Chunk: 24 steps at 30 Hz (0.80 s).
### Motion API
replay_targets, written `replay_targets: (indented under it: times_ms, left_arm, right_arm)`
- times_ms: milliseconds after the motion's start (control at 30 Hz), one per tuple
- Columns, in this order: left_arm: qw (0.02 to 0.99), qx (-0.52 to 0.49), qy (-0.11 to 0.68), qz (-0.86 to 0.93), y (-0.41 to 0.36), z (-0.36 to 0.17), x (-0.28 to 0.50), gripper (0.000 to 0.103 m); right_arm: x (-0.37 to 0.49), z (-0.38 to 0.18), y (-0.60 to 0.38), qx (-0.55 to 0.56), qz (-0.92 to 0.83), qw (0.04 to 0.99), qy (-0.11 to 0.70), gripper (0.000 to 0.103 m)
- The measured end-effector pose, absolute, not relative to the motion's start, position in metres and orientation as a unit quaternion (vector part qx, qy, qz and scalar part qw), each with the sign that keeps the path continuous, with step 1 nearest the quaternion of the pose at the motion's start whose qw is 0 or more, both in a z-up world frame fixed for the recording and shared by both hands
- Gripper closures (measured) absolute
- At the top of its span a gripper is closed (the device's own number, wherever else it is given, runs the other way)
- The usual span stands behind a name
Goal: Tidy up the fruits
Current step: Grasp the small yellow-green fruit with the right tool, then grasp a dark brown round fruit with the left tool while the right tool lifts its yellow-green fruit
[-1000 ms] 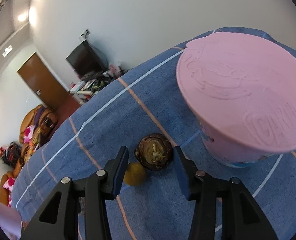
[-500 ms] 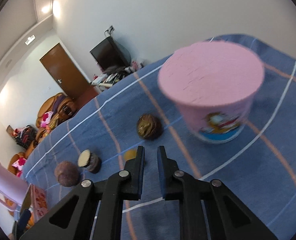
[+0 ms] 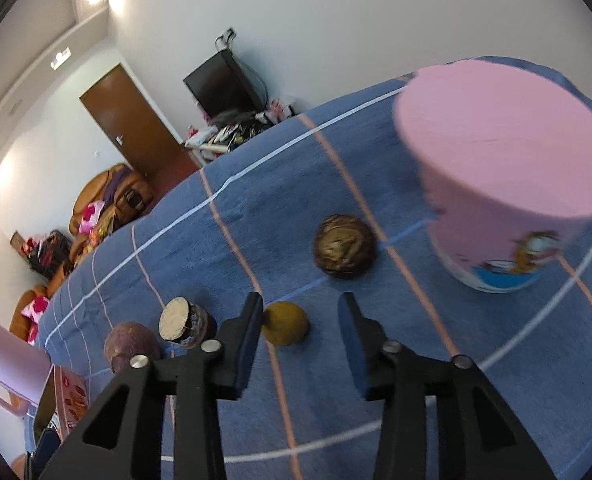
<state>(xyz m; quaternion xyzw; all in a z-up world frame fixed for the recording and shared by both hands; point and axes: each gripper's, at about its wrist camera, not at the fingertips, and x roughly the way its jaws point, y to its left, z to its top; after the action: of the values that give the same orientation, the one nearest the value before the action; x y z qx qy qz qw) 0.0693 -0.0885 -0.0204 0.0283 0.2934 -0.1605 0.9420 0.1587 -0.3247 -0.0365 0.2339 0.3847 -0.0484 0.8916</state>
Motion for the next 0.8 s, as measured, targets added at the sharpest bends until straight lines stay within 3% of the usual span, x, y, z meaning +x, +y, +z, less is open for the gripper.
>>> replay_targets:
  times_ms: [500,567,800]
  left_arm:
    - [0.942,0.025,0.294,-0.158,-0.086,-0.021,0.070,0.004]
    - [0.943,0.021,0.294,-0.156,-0.084,-0.020,0.070,0.004]
    - [0.938,0.031,0.300,-0.171,-0.102,-0.020,0.072,0.004]
  right_arm:
    - [0.183,-0.040,-0.289,0.097,-0.049,0.900,0.421,0.061]
    - [0.178,-0.040,-0.292,0.094,-0.041,0.900,0.423,0.075]
    - [0.118,-0.014,-0.330,0.106,-0.050,0.928,0.354,0.075]
